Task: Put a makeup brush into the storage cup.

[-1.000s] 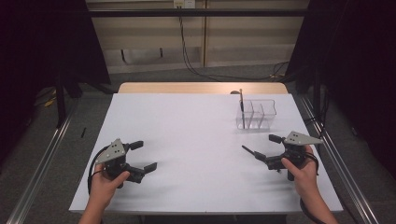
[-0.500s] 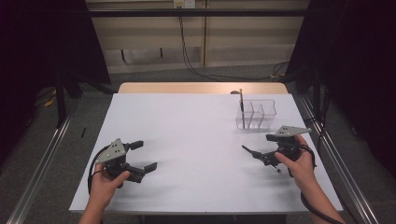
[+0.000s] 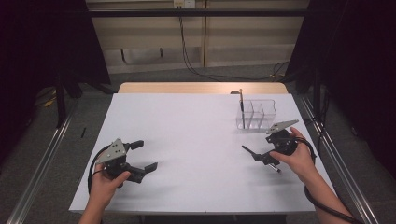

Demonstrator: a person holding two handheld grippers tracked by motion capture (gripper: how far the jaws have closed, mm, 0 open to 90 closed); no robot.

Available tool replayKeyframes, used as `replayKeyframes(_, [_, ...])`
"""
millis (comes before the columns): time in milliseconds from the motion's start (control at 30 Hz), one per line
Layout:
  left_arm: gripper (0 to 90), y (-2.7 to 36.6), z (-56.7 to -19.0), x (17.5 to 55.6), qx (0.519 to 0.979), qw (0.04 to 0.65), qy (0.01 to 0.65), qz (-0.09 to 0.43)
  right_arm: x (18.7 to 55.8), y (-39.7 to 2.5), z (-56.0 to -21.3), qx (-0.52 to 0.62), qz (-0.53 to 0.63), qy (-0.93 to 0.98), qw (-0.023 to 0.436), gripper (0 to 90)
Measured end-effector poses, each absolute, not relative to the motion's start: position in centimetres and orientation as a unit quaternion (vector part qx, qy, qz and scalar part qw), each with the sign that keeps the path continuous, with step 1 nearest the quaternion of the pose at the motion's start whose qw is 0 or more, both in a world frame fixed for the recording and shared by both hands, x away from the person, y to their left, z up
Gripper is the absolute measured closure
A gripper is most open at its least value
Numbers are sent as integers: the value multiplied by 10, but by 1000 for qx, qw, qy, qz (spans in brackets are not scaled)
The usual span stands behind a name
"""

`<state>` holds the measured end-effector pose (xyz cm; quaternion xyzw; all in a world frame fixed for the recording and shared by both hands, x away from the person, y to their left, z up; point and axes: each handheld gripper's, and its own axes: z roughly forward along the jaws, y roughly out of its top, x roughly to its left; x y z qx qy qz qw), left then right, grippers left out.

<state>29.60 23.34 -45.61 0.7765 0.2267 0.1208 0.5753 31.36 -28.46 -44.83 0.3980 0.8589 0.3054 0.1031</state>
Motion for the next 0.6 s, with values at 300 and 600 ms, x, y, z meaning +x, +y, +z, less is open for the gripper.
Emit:
replayKeyframes(300, [2,234,-456,296,774,579,228,120,319,-281,-450,389,211,893,79,58])
replayKeyframes(600, [3,234,-456,296,774,578,228,120,319,-277,-447,382,169,905,81,209])
